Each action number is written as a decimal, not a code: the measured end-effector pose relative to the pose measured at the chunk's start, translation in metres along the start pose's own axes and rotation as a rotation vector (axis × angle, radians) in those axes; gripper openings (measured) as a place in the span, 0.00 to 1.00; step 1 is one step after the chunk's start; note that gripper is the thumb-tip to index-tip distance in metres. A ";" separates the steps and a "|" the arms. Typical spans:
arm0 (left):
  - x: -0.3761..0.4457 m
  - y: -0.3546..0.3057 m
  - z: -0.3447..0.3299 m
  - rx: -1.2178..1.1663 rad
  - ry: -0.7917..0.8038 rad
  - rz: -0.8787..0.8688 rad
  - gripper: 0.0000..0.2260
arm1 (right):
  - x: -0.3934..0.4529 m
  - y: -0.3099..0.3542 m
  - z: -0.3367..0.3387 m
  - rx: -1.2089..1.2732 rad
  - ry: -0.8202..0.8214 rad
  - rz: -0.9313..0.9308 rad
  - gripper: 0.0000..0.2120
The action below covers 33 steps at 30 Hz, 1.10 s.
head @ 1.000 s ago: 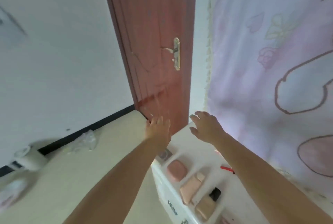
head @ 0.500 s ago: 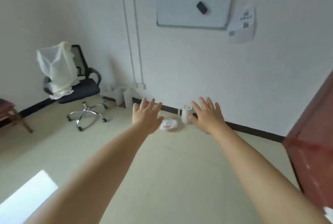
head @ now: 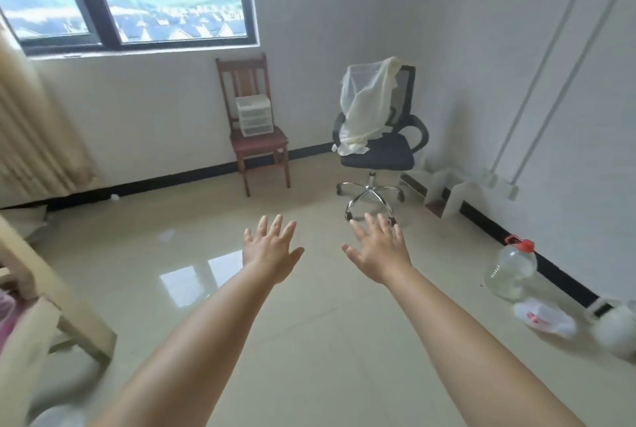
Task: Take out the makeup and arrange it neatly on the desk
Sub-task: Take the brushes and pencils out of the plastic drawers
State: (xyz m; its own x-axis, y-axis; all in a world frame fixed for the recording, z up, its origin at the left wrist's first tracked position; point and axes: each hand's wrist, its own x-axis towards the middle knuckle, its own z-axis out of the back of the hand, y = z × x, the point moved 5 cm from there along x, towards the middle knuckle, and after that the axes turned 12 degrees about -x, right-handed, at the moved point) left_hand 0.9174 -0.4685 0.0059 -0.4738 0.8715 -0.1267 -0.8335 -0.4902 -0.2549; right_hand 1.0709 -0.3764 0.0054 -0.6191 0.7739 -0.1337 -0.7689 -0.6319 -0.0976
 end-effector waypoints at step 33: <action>0.701 0.247 -0.014 -0.072 0.349 0.430 0.24 | 0.772 0.092 -0.059 -0.081 0.479 0.210 0.27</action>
State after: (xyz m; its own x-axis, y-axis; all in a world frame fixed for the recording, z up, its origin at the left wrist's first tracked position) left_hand 0.3833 0.0216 -0.1597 -0.6346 0.5524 -0.5405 -0.5582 -0.8113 -0.1738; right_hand 0.5315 0.1600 -0.1650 -0.6014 0.5360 -0.5925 -0.6094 -0.7873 -0.0936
